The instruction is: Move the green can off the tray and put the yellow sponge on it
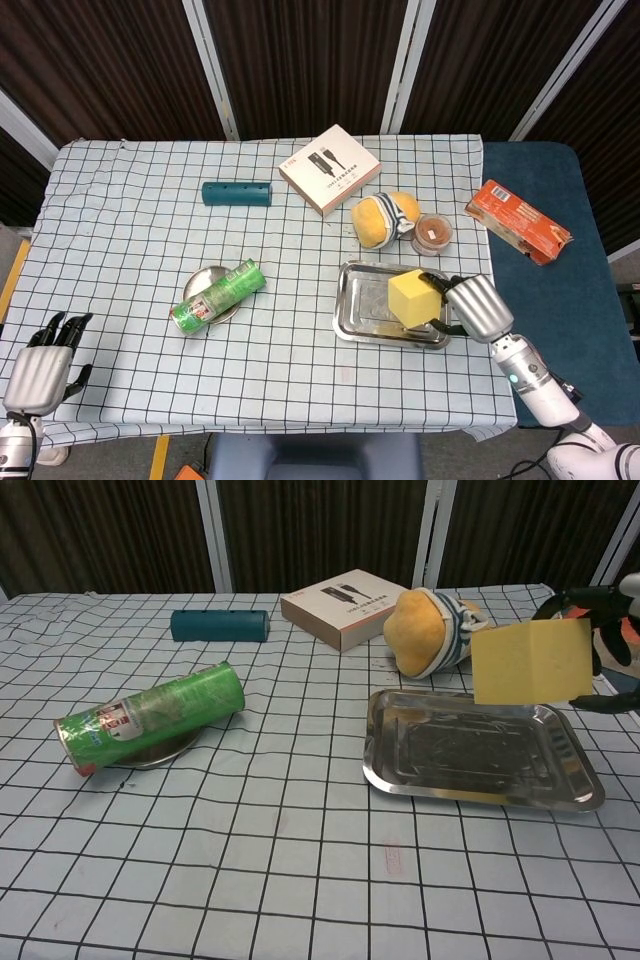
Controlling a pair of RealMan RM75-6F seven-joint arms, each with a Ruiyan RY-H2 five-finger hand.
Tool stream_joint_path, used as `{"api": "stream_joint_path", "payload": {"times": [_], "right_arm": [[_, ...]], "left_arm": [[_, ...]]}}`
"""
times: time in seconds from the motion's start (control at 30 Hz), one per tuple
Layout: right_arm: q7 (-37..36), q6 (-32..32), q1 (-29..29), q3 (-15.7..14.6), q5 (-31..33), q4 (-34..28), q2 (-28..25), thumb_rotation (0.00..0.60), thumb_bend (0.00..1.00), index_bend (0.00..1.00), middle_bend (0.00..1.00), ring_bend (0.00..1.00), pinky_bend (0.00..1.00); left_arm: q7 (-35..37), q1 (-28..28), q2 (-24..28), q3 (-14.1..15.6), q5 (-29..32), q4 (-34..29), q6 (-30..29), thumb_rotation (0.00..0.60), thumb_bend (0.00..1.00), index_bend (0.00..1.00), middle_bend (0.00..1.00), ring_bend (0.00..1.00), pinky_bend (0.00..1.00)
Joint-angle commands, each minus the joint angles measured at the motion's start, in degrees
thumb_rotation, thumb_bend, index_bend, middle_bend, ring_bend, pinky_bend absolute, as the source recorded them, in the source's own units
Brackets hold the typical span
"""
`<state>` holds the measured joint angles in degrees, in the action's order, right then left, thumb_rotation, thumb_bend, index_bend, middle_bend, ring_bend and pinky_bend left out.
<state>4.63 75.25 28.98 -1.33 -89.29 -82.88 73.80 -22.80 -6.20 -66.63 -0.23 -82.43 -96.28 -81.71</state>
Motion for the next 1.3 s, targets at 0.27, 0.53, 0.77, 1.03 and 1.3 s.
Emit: {"api": "stream_joint_path", "payload": {"times": [0.27, 0.53, 0.77, 1.03, 1.3], "right_arm": [[-12.1, -4.1, -0.2, -0.5, -1.2, 9.1, 3.9, 0.600, 0.60, 0.67, 0.53, 0.52, 0.77], [-14.0, -7.5, 0.7, -1.2, -2.1, 9.6, 4.4, 0.600, 0.31, 0.36, 0.28, 0.22, 0.37], [-15.0, -8.7, 0.8, -1.5, -2.8, 8.4, 3.1, 0.600, 0.14, 0.07, 0.04, 0.00, 0.08], [-14.3, -5.8, -0.7, -1.4, -3.7, 5.2, 0.1, 0.600, 0.10, 0.00, 0.00, 0.00, 0.00], [-3.5, 1.7, -8.5, -0.3, 2.8, -3.8, -7.4, 0.600, 0.09, 0.00, 0.00, 0.00, 0.00]], "left_arm": [[-0.8, -0.1, -0.2, 0.1, 0.3, -0.1, 0.3, 0.600, 0.36, 0.11, 0.18, 0.09, 0.27], [-0.6, 0.0, -0.1, 0.1, 0.4, -0.1, 0.4, 0.600, 0.36, 0.11, 0.18, 0.09, 0.27], [-0.8, 0.0, -0.2, 0.2, 0.3, -0.1, 0.4, 0.600, 0.36, 0.11, 0.18, 0.09, 0.27], [-1.6, 0.1, -0.4, 0.0, 0.5, 0.2, -0.2, 0.600, 0.36, 0.11, 0.19, 0.09, 0.27], [-1.7, 0.5, -0.3, -0.7, 0.9, 0.5, -1.4, 0.600, 0.36, 0.11, 0.18, 0.09, 0.27]]}}
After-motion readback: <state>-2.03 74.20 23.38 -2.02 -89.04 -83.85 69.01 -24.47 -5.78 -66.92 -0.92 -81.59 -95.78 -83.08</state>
